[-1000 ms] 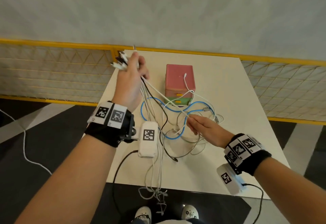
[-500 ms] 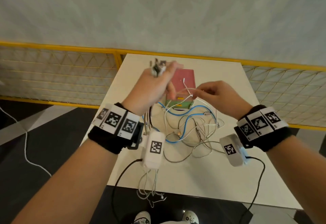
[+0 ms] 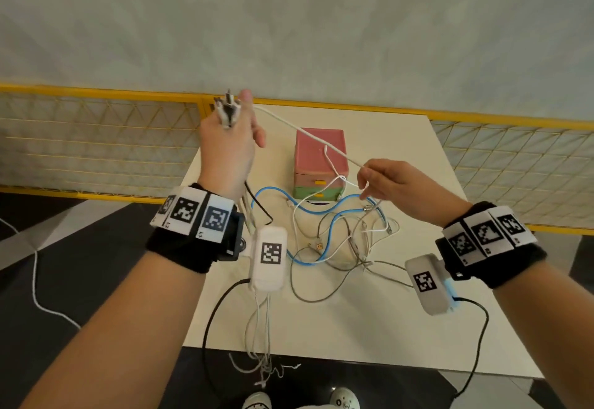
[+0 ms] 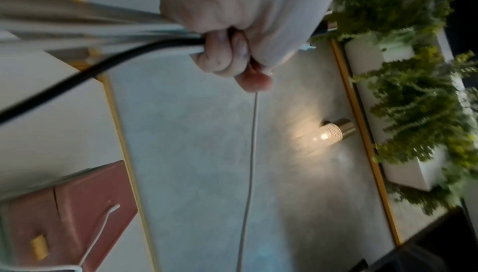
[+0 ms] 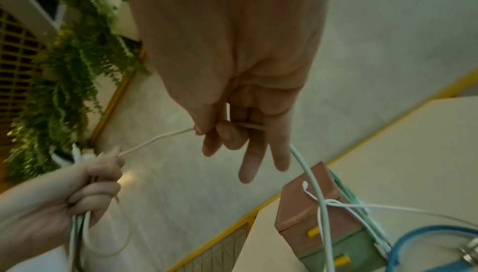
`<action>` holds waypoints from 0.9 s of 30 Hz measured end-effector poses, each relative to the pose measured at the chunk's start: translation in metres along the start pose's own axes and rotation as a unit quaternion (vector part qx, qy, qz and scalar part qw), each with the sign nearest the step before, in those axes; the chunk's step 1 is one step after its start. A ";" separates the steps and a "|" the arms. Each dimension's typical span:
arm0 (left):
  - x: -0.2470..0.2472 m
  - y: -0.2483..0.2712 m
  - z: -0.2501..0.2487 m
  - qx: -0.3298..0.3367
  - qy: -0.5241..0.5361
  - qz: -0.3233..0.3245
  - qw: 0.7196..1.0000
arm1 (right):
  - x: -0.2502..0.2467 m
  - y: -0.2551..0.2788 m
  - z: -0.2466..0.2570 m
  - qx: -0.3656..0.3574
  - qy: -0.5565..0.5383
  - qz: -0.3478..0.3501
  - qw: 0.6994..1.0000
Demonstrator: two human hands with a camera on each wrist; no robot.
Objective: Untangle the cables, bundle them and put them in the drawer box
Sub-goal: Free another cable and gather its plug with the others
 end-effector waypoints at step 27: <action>0.038 0.025 -0.007 0.070 -0.117 0.288 0.948 | -0.012 -0.002 0.022 -0.034 0.210 -0.034 0.977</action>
Point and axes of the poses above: each hand's wrist, its own y-axis away from the middle knuckle, its own x-axis out of the palm, z = x × y, the point moved 2 cm from there along -y, towards the middle knuckle, and after that the axes turned 10 degrees about z, right-handed, at the moved point
